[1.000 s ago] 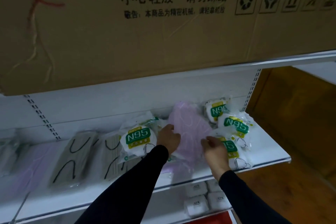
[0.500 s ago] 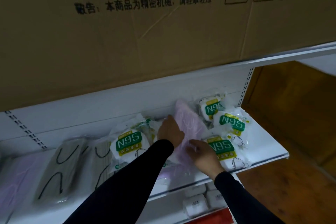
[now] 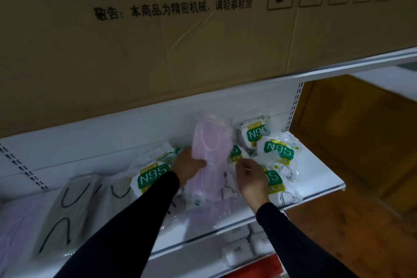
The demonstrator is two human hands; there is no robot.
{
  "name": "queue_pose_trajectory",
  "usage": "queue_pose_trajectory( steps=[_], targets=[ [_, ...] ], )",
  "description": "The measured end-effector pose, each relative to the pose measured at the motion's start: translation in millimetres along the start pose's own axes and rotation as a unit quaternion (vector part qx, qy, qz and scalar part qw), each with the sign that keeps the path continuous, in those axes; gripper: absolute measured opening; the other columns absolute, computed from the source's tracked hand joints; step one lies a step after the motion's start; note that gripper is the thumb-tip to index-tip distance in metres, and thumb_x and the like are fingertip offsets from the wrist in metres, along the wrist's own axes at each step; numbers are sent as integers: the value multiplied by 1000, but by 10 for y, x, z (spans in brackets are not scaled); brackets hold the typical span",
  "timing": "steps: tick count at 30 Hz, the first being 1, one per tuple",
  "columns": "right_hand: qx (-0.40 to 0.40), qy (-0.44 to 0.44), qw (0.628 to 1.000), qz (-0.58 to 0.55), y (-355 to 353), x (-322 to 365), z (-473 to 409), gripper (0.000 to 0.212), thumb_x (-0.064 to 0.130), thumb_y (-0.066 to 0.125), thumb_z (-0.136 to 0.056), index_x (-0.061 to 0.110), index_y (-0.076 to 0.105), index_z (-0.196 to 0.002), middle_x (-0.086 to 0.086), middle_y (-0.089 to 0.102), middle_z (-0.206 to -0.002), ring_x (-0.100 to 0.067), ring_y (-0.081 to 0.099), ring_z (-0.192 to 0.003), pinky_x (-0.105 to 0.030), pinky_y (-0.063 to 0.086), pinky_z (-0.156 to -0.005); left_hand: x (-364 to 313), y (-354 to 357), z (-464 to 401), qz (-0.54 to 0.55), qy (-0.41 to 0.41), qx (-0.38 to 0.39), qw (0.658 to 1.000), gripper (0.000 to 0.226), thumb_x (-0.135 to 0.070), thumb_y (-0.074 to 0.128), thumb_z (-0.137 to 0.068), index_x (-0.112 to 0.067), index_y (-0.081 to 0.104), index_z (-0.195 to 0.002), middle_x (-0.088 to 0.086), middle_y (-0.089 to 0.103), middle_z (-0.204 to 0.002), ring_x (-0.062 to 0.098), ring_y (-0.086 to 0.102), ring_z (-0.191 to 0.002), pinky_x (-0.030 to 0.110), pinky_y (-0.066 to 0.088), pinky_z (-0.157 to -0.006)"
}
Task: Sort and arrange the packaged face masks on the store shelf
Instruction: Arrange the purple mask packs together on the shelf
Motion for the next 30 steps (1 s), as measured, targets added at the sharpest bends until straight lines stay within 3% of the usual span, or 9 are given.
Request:
queue_pose_trajectory(
  steps=[2,6,9,12,15,17,20,24,30],
  targets=[
    [-11,50,997,-59,38,-5,-4,19,31,53,-96,14,62,-95,0,65,-89,-21,64,-87,-30,46,-74,139,-193,75,119,-29,15,992,39,-7,72,-81,-3,62,-118,12,67,-113,21,64,-88,24,57,-67],
    [152,154,959,-184,499,134,61,64,69,49,-84,26,51,-130,5,58,-122,-22,62,-108,-47,48,-100,268,-465,272,300,-46,56,951,57,-2,75,-71,2,57,-126,17,68,-114,23,69,-88,30,59,-74],
    [244,158,929,-230,861,381,202,92,88,52,-62,29,54,-132,4,60,-132,-21,60,-116,-49,45,-105,309,-581,482,336,-49,61,939,57,-6,69,-67,3,59,-123,19,68,-113,27,69,-90,35,58,-81],
    [251,109,948,-163,1077,616,370,85,74,57,-70,19,47,-134,0,57,-134,-20,57,-117,-45,46,-103,365,-636,734,357,-58,71,930,47,-5,65,-72,1,61,-118,18,70,-105,26,70,-87,32,58,-74],
    [271,45,949,-155,1314,810,532,43,39,57,-92,13,45,-124,-5,58,-117,-17,59,-99,-31,50,-76,449,-838,947,324,-72,-17,943,36,-1,63,-82,0,61,-117,15,70,-100,21,70,-79,24,56,-67],
    [286,30,945,-155,1507,911,673,38,28,58,-93,13,44,-125,-5,59,-114,-19,60,-98,-27,48,-71,512,-1015,1103,281,-84,-73,953,27,-2,58,-87,-3,63,-113,10,70,-90,13,68,-70,18,53,-59],
    [291,13,945,-145,1838,1048,915,38,28,62,-82,12,50,-115,-8,63,-102,-27,63,-93,-34,49,-73,649,-1323,1358,262,-97,-129,951,12,-7,57,-88,-9,62,-98,3,63,-75,6,61,-55,13,44,-48],
    [296,3,948,-114,2241,1261,1200,21,19,60,-90,10,46,-104,-6,55,-90,-21,55,-79,-30,43,-64,896,-1842,1710,233,-109,-161,953,41,-21,61,-66,-7,62,-105,9,64,-86,17,58,-69,21,46,-56],
    [385,35,919,-74,3061,1530,1785,28,25,61,-81,12,59,-106,-10,68,-100,-26,66,-88,-43,54,-78,1421,-2769,2128,158,-136,-230,951,39,-18,68,-67,-11,60,-104,10,66,-92,18,61,-73,22,51,-59]
  ],
)
Point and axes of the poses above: each hand's wrist, its own z-axis away from the middle knuckle, its own y-axis out of the palm, x = y × z, the point moved 6 cm from there along -z, towards the middle knuckle
